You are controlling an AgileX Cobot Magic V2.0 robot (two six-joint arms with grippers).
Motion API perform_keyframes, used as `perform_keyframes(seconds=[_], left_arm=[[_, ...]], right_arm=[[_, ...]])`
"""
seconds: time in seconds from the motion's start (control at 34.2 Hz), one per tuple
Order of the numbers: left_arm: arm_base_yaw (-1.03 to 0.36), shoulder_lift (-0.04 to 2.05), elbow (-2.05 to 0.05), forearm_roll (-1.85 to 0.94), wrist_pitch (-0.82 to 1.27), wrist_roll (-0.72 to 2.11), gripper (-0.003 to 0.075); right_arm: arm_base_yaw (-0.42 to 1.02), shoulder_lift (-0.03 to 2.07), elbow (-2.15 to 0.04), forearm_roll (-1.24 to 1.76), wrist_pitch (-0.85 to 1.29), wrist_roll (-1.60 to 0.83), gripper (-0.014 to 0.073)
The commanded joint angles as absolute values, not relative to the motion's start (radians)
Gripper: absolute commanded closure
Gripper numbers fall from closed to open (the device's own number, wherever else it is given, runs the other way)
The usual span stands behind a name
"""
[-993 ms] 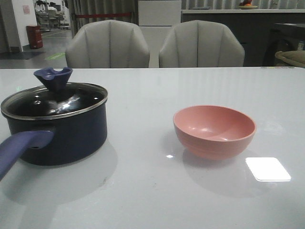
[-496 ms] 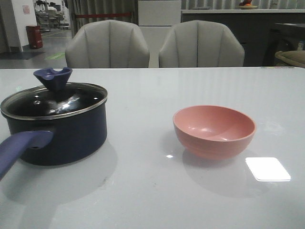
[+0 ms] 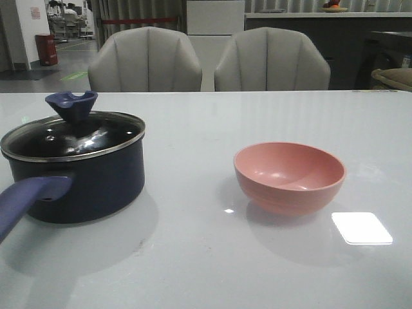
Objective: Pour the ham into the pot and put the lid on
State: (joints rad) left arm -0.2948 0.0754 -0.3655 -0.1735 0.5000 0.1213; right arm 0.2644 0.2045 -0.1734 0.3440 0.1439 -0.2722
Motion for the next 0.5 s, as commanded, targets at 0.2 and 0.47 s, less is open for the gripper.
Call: perform_keyframes(seconds=[0.2,0.47], left_arm=[[-0.207,0.070,-0.267,-0.110,0.277,0.118,0.0607],[-0.067,0.028,-0.057,-0.023,-0.018,-0.040,0.0607]], right_arm=[[0.264,0.211,-0.202,0.350,0.074,-0.278,0.0448],[0.264,0.211,-0.202,0.350,0.074,-0.278,0.0448]])
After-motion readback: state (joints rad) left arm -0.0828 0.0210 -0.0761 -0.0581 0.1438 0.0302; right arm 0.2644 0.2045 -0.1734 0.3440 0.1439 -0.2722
